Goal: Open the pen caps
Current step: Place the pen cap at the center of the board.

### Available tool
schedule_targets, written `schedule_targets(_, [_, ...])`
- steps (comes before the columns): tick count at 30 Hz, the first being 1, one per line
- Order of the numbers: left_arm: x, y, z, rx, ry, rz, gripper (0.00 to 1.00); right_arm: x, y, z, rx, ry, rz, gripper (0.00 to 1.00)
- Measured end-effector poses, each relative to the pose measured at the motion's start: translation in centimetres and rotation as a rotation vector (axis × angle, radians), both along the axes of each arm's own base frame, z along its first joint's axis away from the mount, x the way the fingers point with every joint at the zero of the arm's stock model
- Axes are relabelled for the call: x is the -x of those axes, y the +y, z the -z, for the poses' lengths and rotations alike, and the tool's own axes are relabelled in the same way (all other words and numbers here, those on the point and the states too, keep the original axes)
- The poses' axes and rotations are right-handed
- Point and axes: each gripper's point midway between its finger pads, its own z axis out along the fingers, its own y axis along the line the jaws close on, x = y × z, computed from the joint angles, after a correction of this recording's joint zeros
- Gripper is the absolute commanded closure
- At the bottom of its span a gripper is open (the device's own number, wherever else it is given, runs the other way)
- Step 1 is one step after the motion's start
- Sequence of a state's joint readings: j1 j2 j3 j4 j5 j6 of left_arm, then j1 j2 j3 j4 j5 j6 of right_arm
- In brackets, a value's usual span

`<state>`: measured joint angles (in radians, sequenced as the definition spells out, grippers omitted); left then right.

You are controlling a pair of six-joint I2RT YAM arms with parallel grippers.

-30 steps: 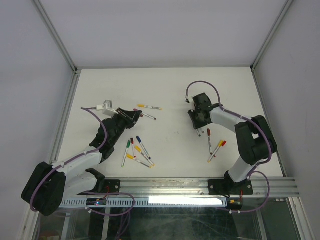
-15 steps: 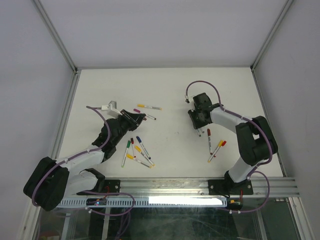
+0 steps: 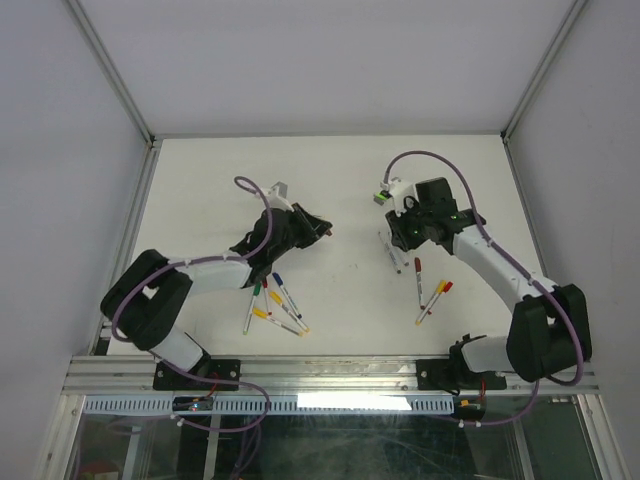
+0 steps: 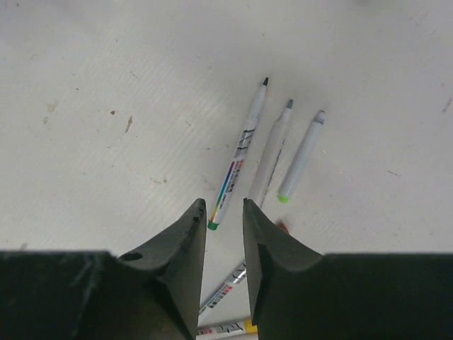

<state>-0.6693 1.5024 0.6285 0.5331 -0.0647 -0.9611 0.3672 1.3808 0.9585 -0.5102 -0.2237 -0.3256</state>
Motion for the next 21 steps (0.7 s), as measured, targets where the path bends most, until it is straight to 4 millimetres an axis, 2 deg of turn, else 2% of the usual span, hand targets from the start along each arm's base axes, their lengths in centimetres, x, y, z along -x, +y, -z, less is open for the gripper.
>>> schedule_targets(6, [-3.8,-4.9,2.4,-0.114,0.077,0.063,0.96,0.1,-2.3,-2.6,-0.05,-0.069,0.008,0.7])
schedule_targets(11, [-7.7,-9.1,4.3,-0.218,0.118,0.125,0.95,0.0,-3.2,-2.8,-0.067,-0.071,0.018,0.7])
schedule_targets(14, [-9.3,-10.8,5.7,-0.272,0.144,0.163,0.93,0.1,-3.2,-2.8,-0.076,-0.066,0.015,0.69])
schedule_targets(21, [-11.8,-13.2,9.5,-0.37,0.199,0.222,0.85,0.2,-3.8,-3.2,-0.093,-0.075,0.022,0.69])
